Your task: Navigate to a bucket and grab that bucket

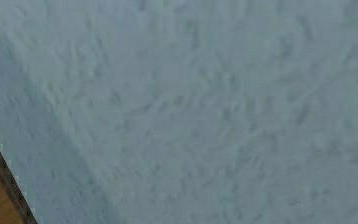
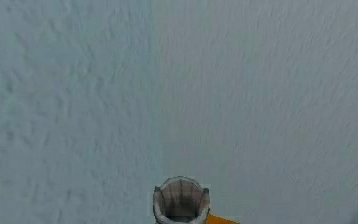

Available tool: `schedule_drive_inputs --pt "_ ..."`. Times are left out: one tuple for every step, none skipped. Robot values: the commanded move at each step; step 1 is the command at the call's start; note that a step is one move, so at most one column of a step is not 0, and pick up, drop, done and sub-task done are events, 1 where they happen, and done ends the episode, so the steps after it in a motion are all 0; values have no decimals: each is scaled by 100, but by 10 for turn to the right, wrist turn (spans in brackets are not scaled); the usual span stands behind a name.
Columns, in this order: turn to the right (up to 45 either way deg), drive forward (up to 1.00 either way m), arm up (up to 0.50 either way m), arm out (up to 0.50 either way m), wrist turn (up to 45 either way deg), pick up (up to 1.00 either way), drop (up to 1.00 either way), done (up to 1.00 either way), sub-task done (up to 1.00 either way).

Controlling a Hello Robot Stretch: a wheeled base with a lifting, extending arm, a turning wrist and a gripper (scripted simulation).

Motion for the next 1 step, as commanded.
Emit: schedule_drive_inputs --pt "0 0 0 0 0 0 0 100 0"
